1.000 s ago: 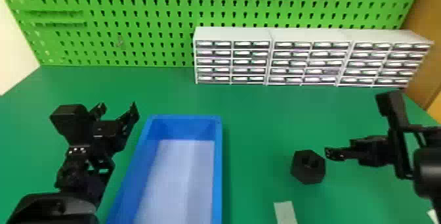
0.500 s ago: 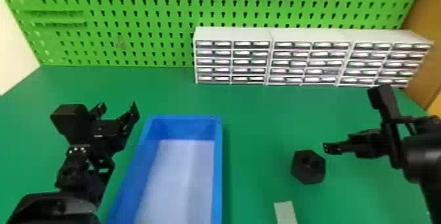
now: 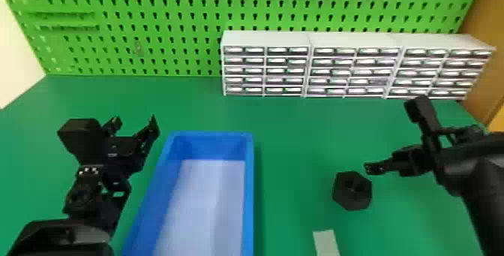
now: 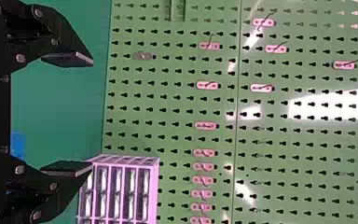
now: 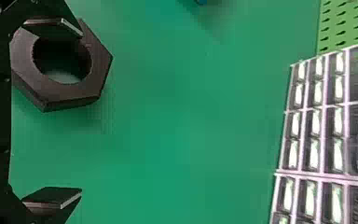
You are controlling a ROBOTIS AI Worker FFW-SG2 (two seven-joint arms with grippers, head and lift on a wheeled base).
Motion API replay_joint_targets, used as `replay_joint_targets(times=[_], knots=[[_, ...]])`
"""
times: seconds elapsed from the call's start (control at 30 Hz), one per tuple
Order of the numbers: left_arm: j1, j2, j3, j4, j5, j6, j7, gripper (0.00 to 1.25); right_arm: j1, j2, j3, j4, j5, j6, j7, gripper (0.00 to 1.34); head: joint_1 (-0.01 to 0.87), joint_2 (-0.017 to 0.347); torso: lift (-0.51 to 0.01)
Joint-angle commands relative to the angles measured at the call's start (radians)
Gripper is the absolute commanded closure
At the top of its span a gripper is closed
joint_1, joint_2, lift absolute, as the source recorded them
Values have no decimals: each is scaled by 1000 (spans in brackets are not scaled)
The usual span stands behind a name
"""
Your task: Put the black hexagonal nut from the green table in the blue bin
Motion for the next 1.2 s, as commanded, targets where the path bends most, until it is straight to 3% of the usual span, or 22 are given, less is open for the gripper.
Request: replay_joint_targets(times=[0.0, 0.4, 1.17], knots=[[-3, 0, 1, 0, 0, 0, 0, 463, -26, 2, 19, 65, 11, -21, 0, 119, 657, 57, -95], [-7, 0, -2, 2, -3, 0, 0, 463, -79, -4, 90, 167, 14, -56, 0, 119, 657, 57, -95], [-20, 0, -14, 14, 0, -5, 0, 463, -115, -33, 134, 260, 43, -88, -25, 119, 657, 57, -95]])
